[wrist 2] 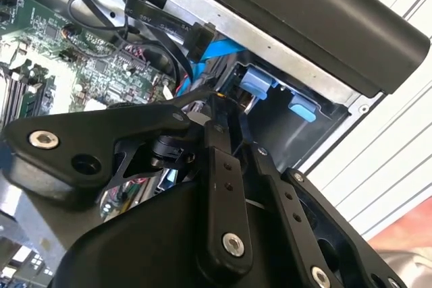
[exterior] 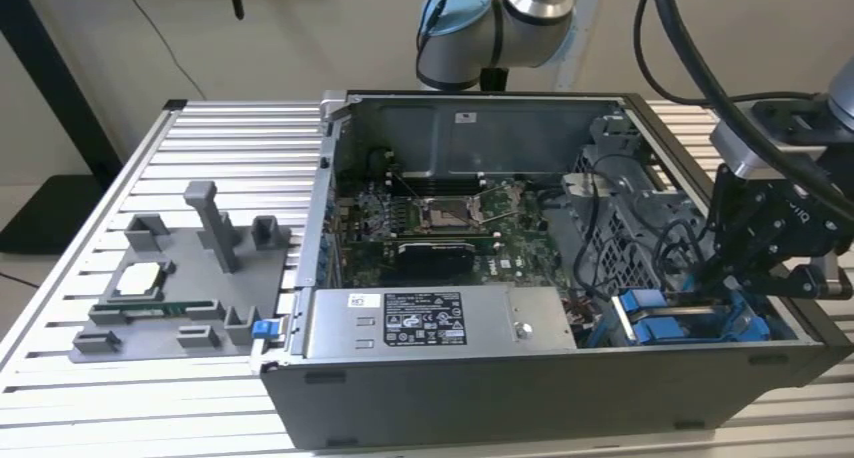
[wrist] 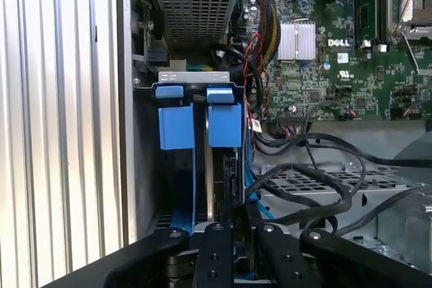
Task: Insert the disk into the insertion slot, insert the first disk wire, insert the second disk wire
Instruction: 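Insert the first disk wire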
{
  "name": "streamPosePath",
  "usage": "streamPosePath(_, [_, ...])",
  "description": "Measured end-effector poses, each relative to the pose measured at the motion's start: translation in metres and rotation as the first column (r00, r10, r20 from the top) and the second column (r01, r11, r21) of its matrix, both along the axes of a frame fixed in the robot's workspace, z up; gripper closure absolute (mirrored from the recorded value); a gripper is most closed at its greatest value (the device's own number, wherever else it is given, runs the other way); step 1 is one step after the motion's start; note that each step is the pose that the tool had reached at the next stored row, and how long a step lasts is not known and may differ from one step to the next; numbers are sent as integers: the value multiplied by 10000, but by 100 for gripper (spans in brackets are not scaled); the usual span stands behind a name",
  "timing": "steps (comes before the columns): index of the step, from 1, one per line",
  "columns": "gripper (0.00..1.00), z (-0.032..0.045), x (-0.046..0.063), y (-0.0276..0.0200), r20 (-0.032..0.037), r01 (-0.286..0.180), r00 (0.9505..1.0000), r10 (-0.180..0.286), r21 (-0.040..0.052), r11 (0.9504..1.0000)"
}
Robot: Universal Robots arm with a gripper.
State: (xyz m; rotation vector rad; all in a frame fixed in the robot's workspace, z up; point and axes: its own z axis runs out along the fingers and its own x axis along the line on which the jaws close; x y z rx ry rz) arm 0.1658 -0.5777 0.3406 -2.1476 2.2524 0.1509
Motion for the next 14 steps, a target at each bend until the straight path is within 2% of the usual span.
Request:
streamPosePath(4, [100, -16, 0, 0, 22, -1, 10000, 1, 30, 10000])
streamPosePath(10, [100, -98, 0, 0, 29, -3, 10000, 3, 35, 10000])
streamPosePath(13, [100, -106, 0, 0, 28, -3, 10000, 3, 48, 10000])
streamPosePath(14, [0, -108, 0, 0, 27, -2, 10000, 2, 58, 10000])
